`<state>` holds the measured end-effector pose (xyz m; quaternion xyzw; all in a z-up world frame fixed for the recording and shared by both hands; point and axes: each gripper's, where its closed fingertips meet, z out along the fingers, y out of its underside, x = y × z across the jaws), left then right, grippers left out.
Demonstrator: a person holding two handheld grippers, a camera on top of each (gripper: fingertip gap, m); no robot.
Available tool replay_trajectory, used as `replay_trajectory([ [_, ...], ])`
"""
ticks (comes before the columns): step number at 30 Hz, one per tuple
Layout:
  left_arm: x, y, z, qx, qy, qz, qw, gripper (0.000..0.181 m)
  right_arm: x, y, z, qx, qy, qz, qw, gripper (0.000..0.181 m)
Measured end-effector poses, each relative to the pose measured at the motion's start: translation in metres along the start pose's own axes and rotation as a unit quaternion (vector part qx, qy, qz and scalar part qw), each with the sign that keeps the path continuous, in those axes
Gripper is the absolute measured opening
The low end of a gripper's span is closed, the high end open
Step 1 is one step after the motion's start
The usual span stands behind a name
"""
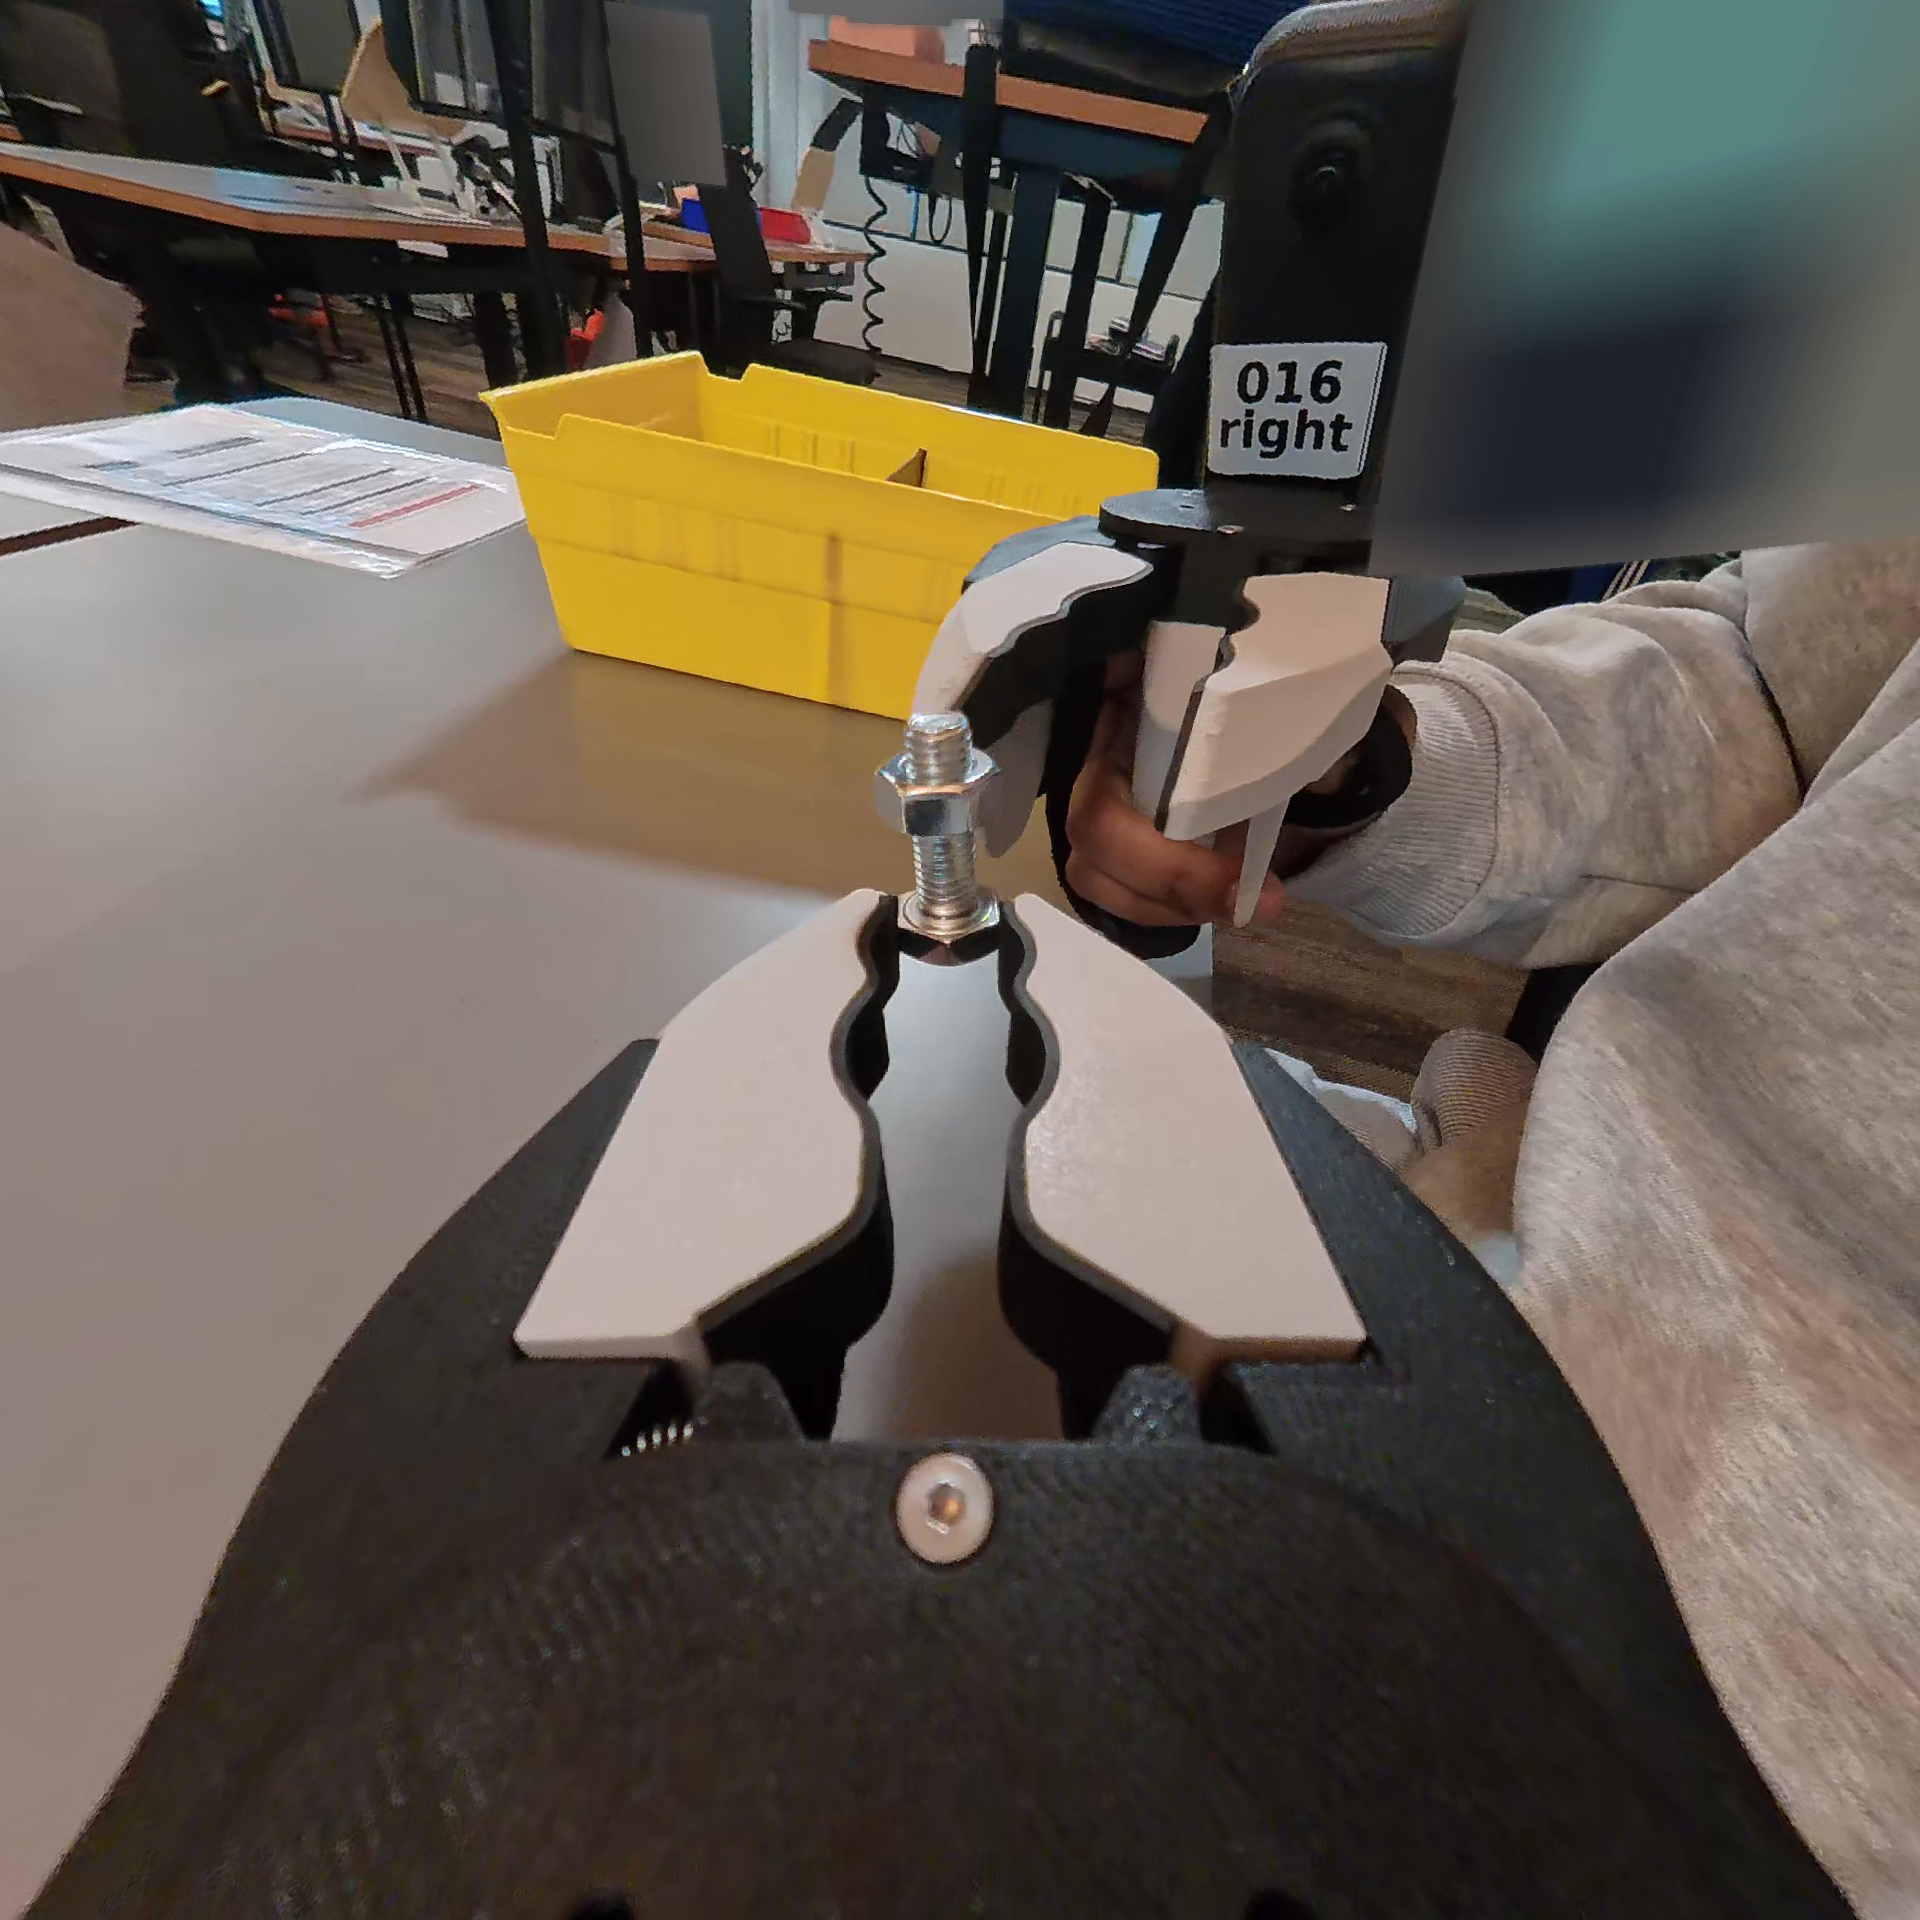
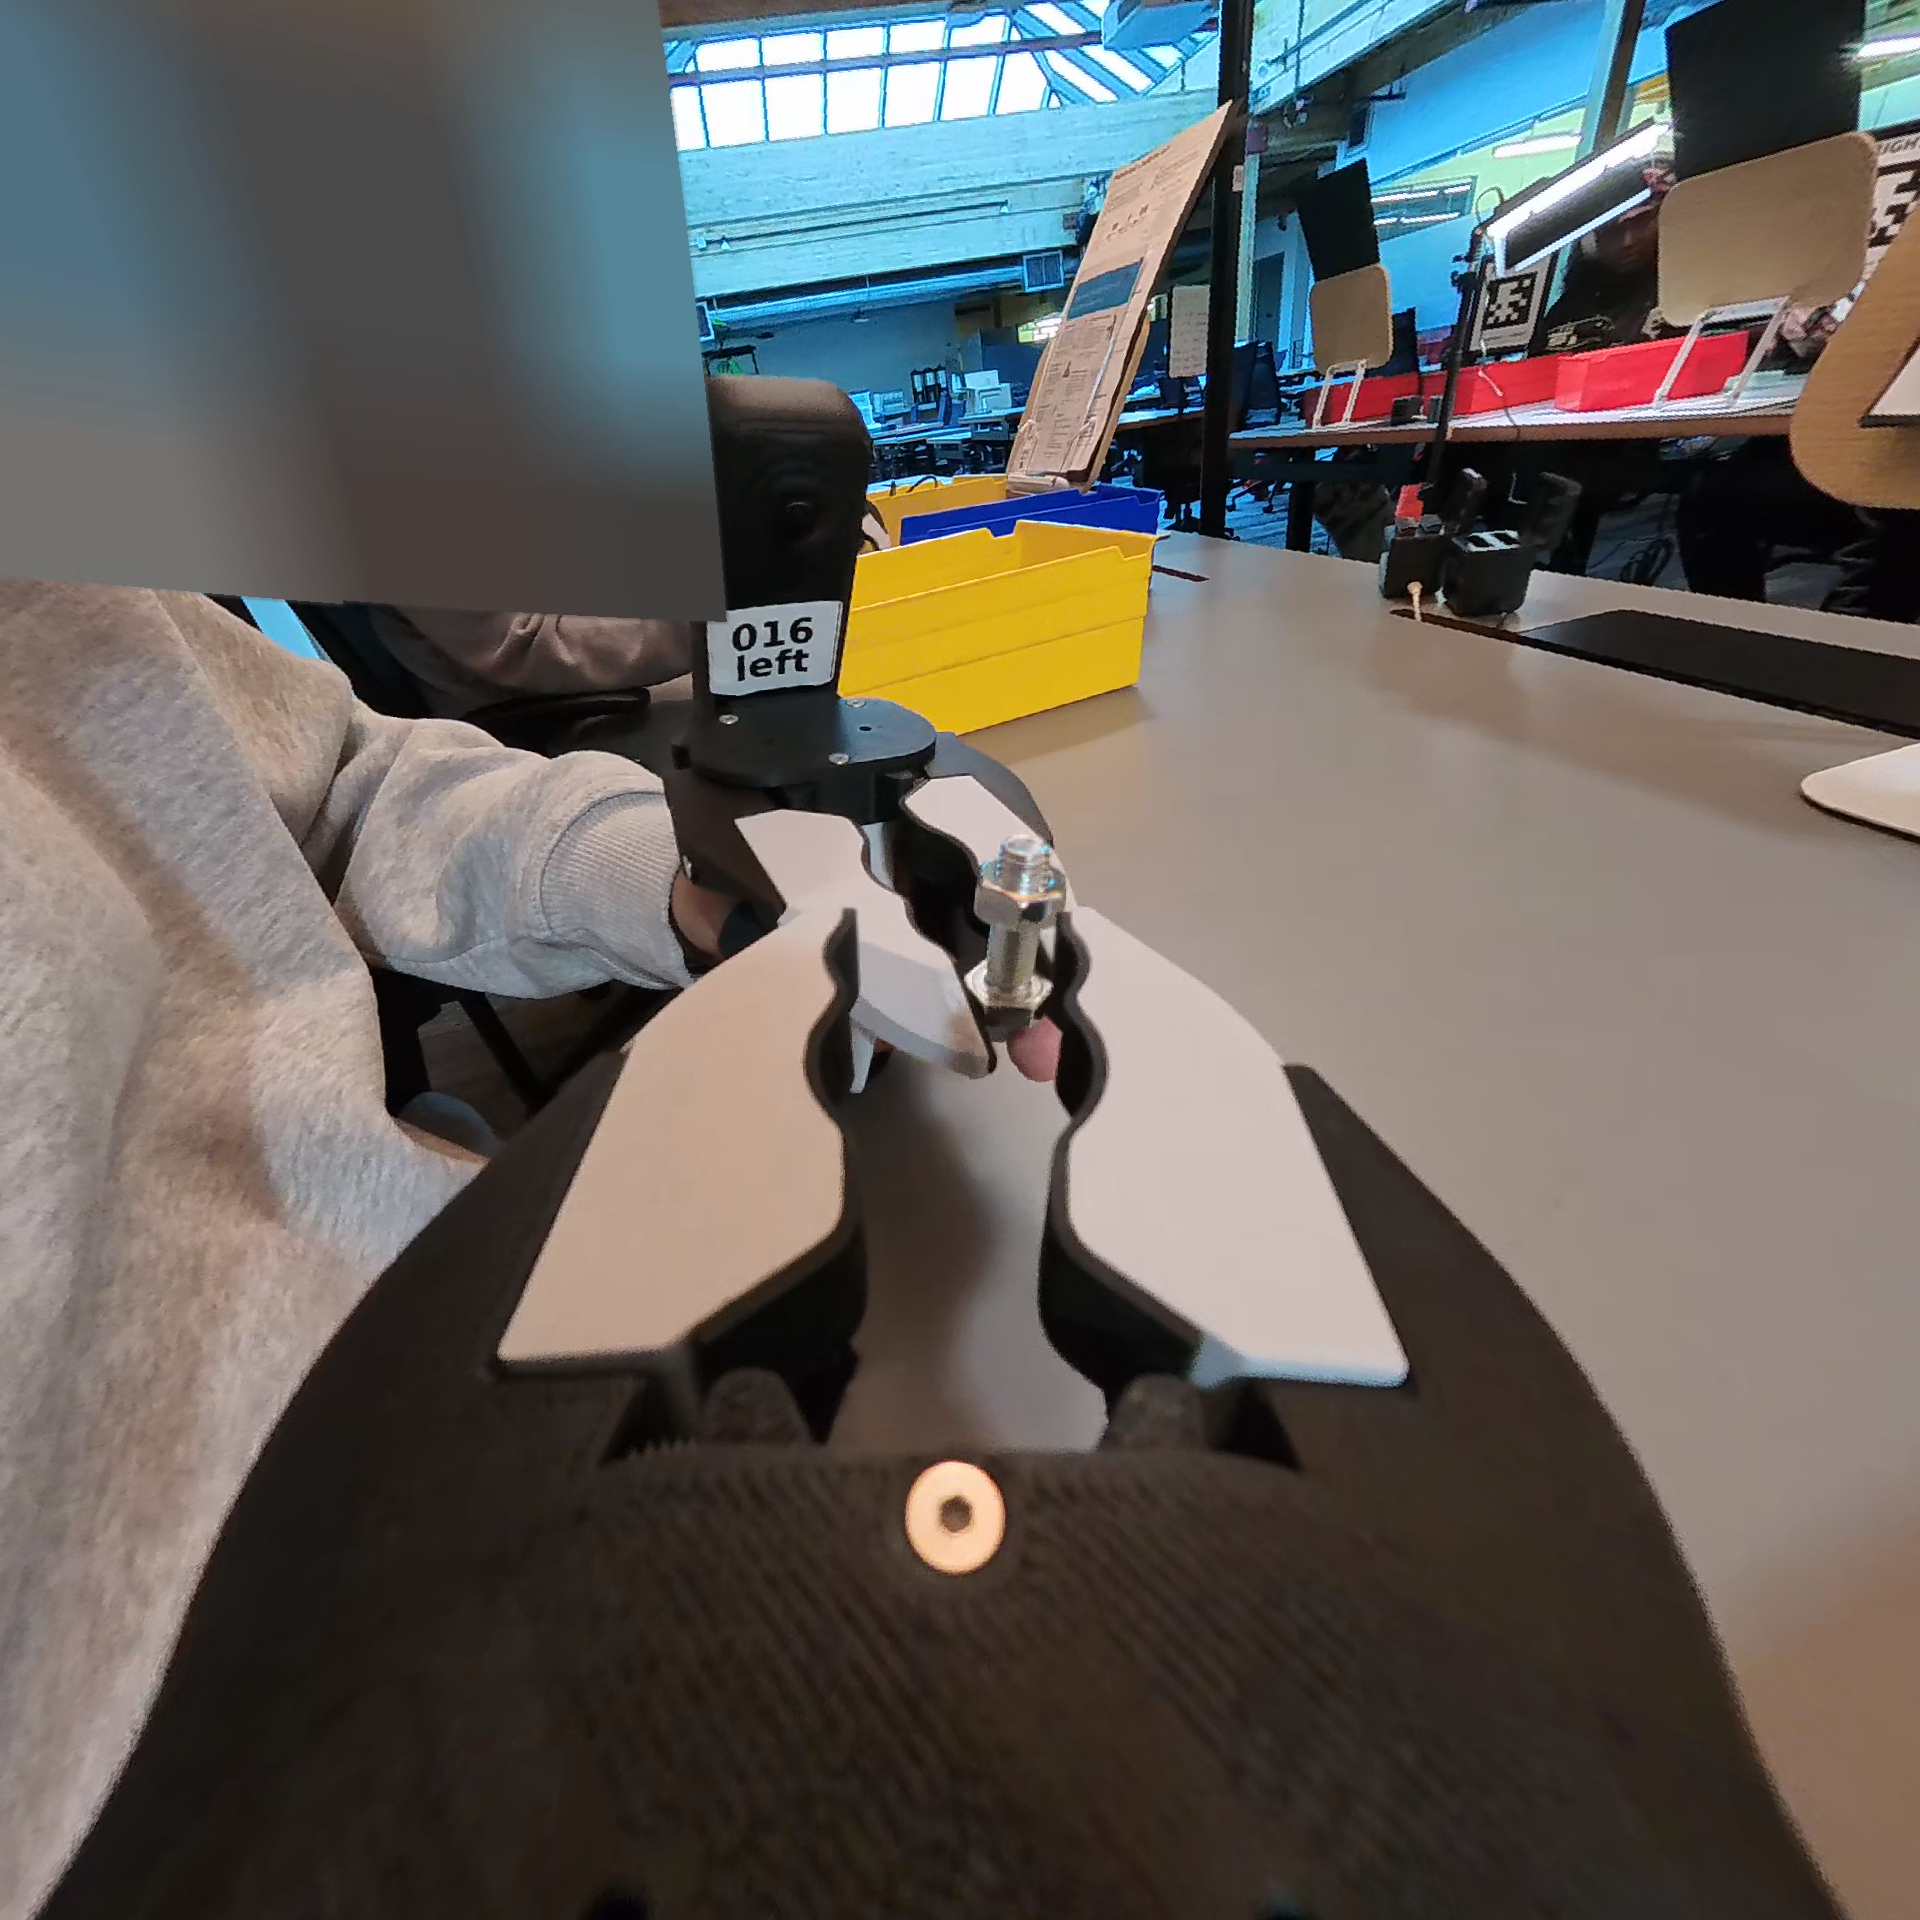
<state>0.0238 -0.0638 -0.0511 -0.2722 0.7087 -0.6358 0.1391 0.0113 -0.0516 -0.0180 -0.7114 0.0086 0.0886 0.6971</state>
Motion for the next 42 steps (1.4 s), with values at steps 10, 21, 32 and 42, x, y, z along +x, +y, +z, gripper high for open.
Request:
replay_trajectory([
  [10, -0.003, 0.000, 0.000, 0.003, -0.006, -0.008, 1.000, 0.019, -0.002, -0.004, -0.001, 0.010, 0.002, -0.008, 1.000, 0.032],
  [21, 0.000, 0.000, 0.001, 0.001, -0.004, -0.007, 1.000, 0.019, 0.000, -0.003, 0.000, 0.005, 0.017, -0.016, 1.000, 0.035],
  [32, -0.030, 0.016, -0.007, -0.087, -0.123, 0.154, 0.976, 0.019, 0.011, 0.011, 0.001, -0.041, 0.063, -0.057, 0.996, 0.031],
  [42, -0.006, 0.012, 0.004, -0.057, -0.070, 0.094, 0.991, 0.019, 0.001, 0.005, 0.006, -0.013, 0.036, -0.030, 0.999, 0.041],
])
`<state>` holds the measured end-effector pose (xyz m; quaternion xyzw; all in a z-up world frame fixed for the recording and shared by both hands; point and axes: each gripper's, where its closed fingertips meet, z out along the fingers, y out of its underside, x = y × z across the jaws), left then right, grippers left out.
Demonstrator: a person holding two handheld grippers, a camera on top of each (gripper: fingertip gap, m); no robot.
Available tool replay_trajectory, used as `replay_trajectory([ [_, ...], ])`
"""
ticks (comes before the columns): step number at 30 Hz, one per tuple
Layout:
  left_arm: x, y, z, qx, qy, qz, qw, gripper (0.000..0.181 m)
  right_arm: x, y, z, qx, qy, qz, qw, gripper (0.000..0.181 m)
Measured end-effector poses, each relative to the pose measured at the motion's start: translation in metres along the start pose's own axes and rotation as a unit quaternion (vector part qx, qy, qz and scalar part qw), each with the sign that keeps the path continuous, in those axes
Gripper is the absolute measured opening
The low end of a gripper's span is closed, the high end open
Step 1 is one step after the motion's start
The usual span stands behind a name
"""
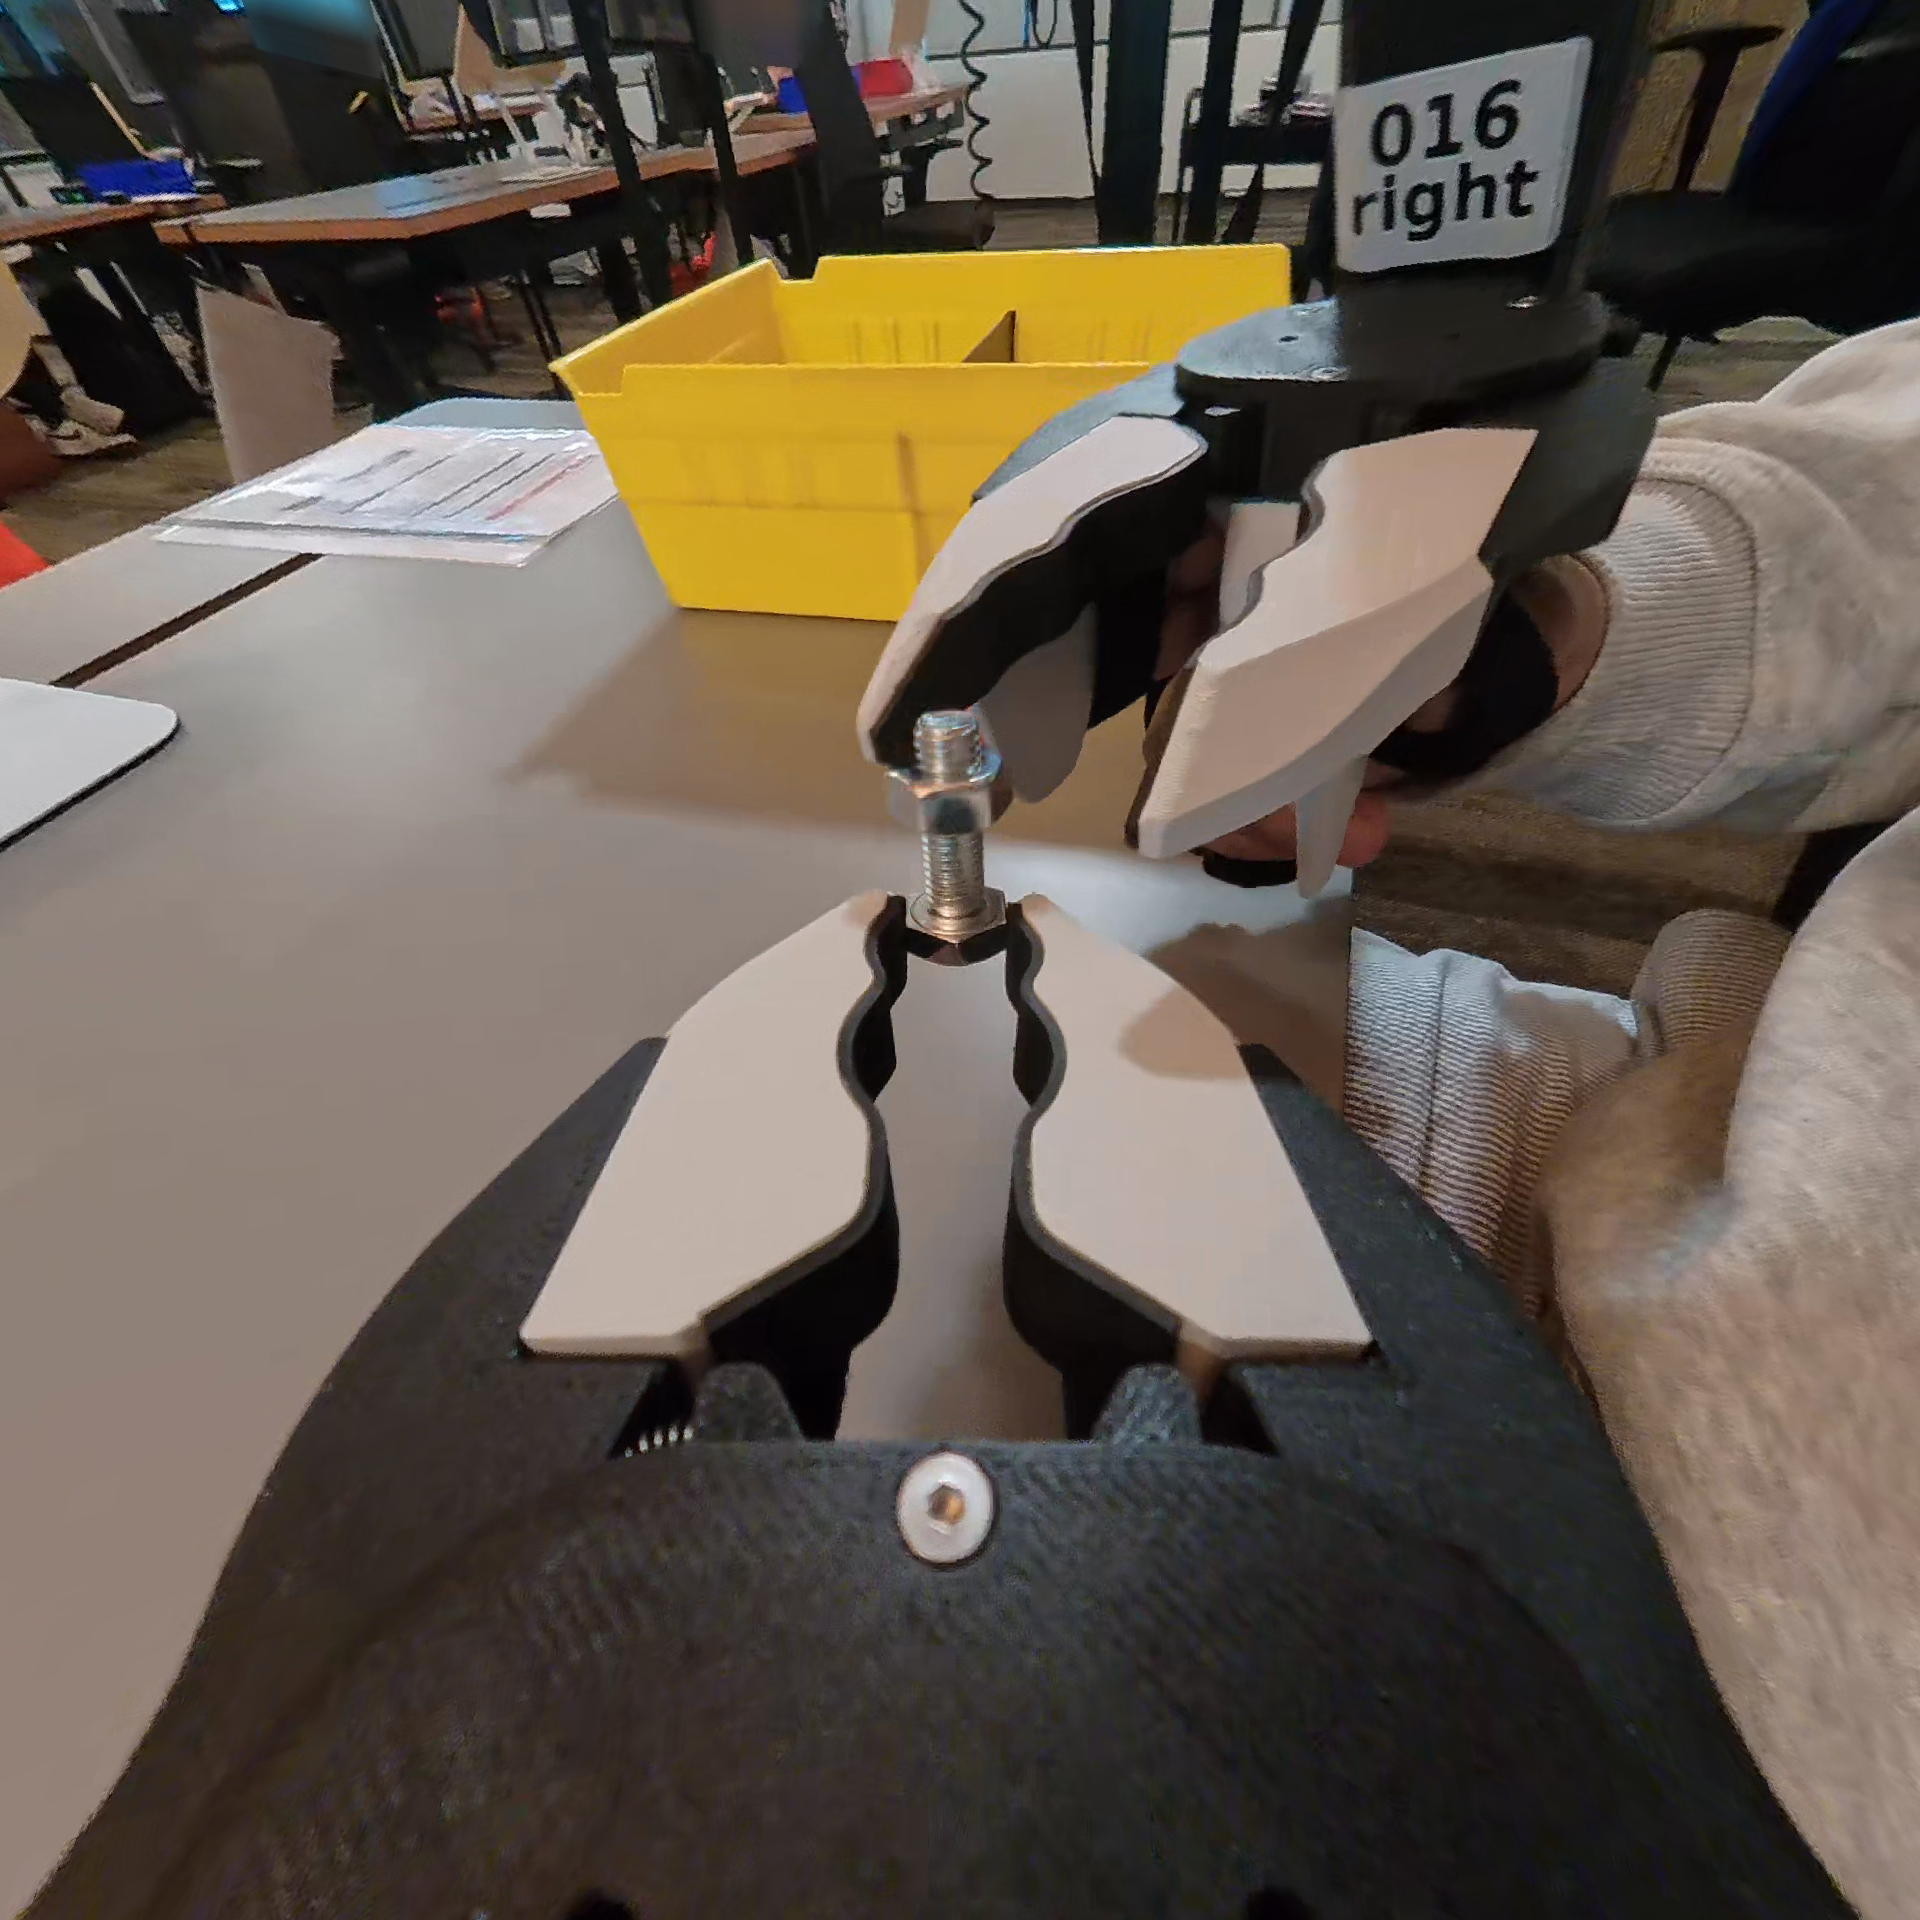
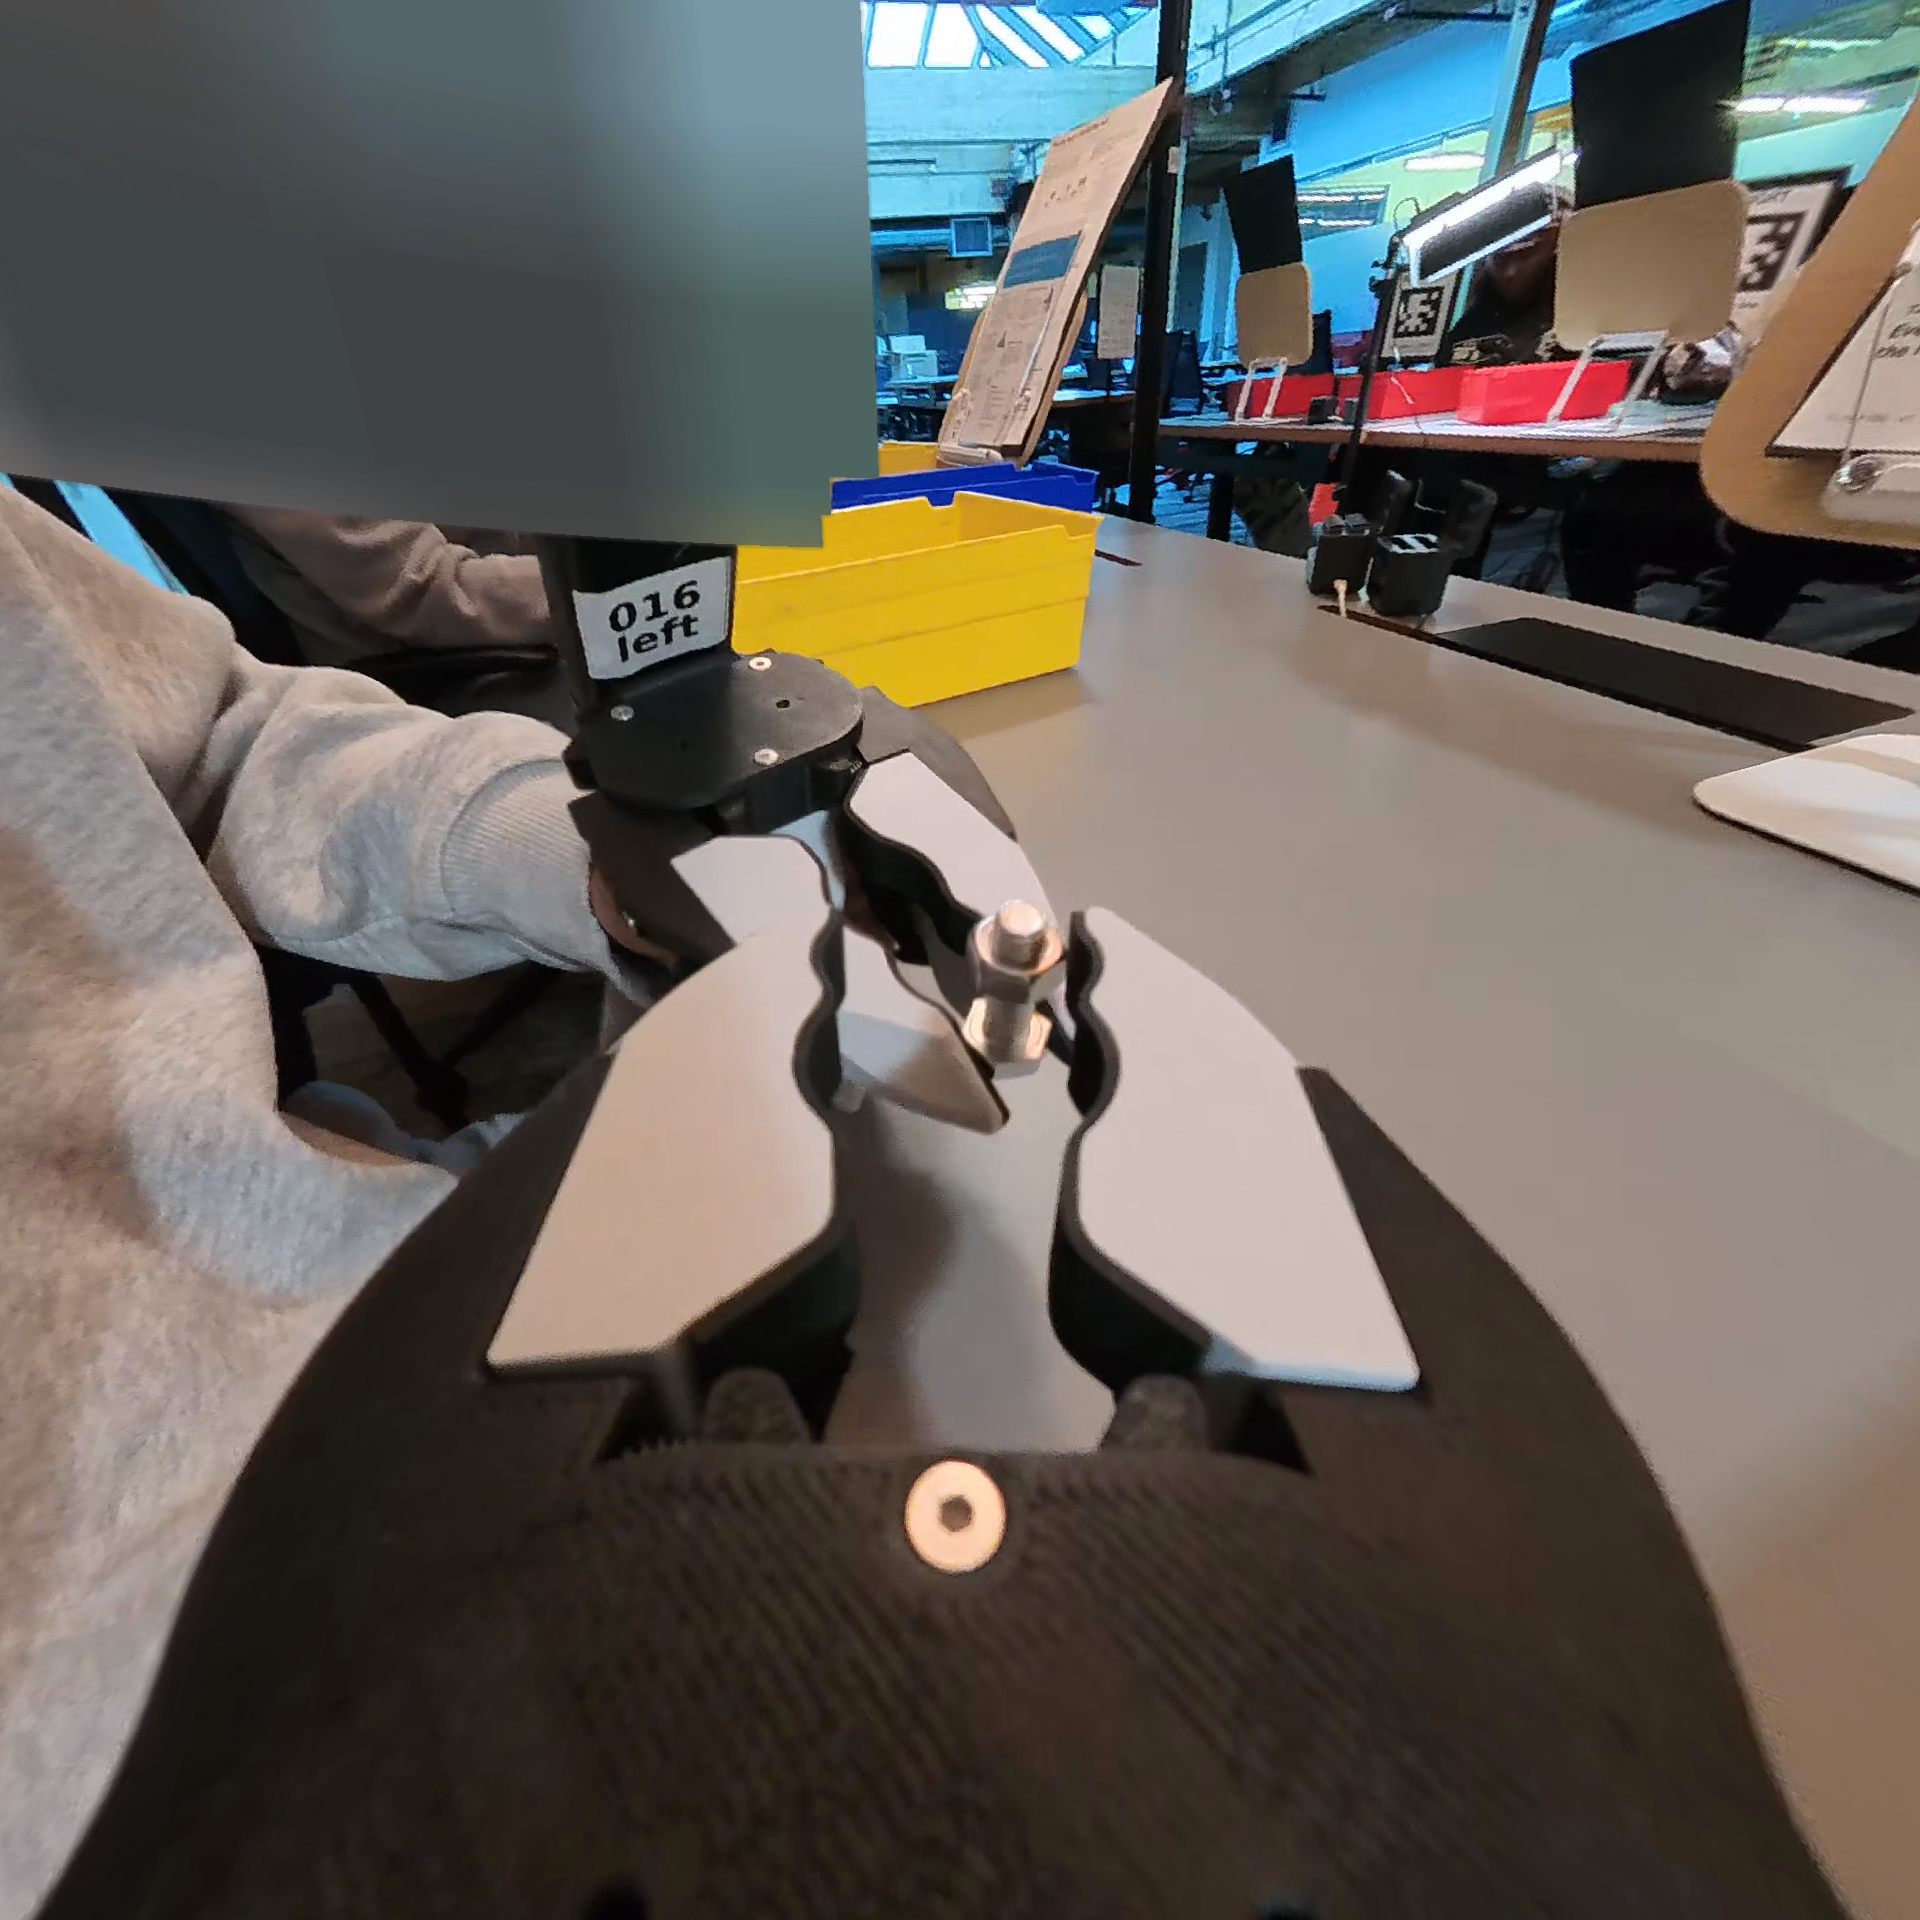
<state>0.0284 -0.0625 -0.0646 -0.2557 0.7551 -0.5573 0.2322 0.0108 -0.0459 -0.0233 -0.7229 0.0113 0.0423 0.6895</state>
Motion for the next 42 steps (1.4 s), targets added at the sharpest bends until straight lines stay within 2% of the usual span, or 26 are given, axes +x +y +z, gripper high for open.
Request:
replay_trajectory([
  [6, 0.005, -0.002, 0.001, 0.003, 0.009, -0.003, 1.000, 0.019, -0.005, -0.003, 0.000, 0.008, -0.009, -0.004, 1.000, 0.043],
  [10, 0.000, -0.004, -0.001, 0.014, 0.008, -0.028, 0.999, 0.019, 0.003, -0.004, -0.003, 0.009, 0.014, -0.011, 1.000, 0.043],
  [14, -0.003, -0.006, -0.002, 0.023, 0.011, -0.052, 0.998, 0.019, 0.003, -0.002, -0.001, 0.006, 0.004, 0.016, 1.000, 0.045],
  [19, -0.005, -0.006, -0.003, 0.029, 0.013, -0.069, 0.997, 0.019, 0.000, -0.001, 0.000, 0.004, 0.001, 0.008, 1.000, 0.045],
  [28, 0.003, -0.005, -0.001, 0.016, 0.022, -0.042, 0.999, 0.019, -0.004, 0.000, 0.002, 0.003, -0.014, 0.017, 1.000, 0.049],
  [42, -0.005, -0.007, -0.004, 0.030, 0.021, -0.075, 0.996, 0.019, 0.001, -0.004, -0.001, 0.012, -0.006, 0.023, 1.000, 0.046],
])
